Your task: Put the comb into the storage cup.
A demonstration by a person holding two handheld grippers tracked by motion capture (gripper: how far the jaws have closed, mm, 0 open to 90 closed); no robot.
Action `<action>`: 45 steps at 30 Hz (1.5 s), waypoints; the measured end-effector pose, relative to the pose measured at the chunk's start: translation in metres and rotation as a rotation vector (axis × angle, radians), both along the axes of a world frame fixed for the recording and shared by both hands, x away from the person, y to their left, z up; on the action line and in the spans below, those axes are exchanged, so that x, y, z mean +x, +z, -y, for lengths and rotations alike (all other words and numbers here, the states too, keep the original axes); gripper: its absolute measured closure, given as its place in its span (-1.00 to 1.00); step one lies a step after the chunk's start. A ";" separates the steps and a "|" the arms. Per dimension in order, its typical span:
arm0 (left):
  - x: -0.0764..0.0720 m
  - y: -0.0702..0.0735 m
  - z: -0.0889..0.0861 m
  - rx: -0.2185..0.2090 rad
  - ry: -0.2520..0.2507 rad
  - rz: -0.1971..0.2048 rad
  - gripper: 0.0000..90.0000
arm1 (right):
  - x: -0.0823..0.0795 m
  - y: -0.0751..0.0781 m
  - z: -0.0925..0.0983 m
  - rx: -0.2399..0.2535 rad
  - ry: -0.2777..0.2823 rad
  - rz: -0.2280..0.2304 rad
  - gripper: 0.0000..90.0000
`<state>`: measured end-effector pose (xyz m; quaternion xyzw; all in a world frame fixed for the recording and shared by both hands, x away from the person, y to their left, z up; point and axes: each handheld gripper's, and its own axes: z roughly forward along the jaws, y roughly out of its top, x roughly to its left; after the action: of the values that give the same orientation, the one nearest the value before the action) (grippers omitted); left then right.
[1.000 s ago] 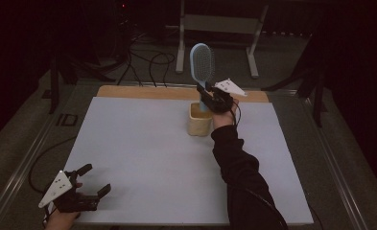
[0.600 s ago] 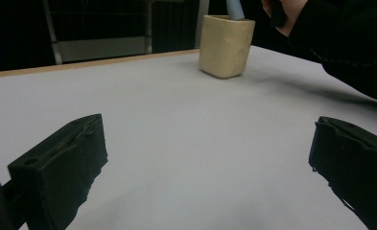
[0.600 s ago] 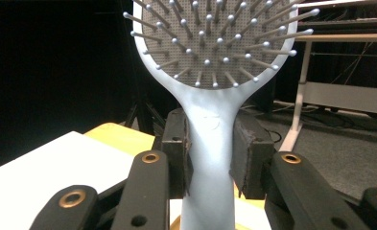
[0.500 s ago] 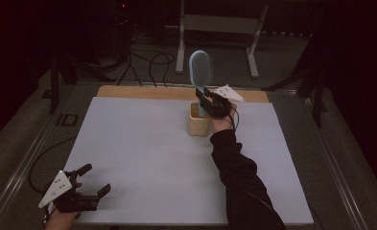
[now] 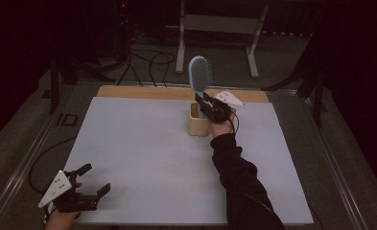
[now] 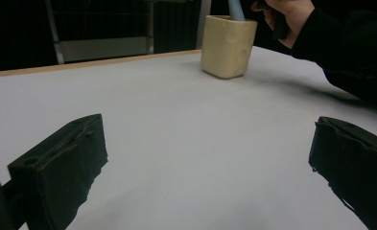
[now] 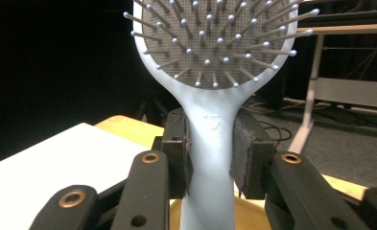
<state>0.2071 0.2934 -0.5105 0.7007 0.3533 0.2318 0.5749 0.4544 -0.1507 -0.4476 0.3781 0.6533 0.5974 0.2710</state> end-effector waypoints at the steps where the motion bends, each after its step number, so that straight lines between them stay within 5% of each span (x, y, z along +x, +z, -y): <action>1: 0.000 0.000 0.000 0.000 0.001 -0.001 -1.00 | -0.001 -0.001 0.000 -0.001 0.003 0.005 0.56; 27: 0.000 0.000 0.000 0.000 0.002 -0.003 -1.00 | -0.006 -0.014 0.006 -0.077 0.063 0.016 0.53; 30: 0.001 -0.001 0.000 -0.001 0.002 -0.003 -1.00 | -0.005 -0.015 0.007 -0.066 0.081 0.006 0.28; 34: 0.001 0.000 -0.001 -0.026 -0.001 -0.001 -1.00 | -0.003 -0.020 0.003 -0.101 0.127 -0.056 -0.39; 38: 0.001 0.000 -0.001 -0.021 0.001 -0.004 -1.00 | -0.002 -0.020 0.004 -0.117 0.146 -0.076 -0.79; 45: 0.001 0.000 -0.001 -0.015 0.002 -0.003 -1.00 | -0.004 -0.014 0.007 -0.145 0.145 -0.083 -0.81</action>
<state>0.2080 0.2941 -0.5108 0.6963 0.3564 0.2287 0.5795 0.4500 -0.1574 -0.4617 0.3335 0.7310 0.5505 0.2265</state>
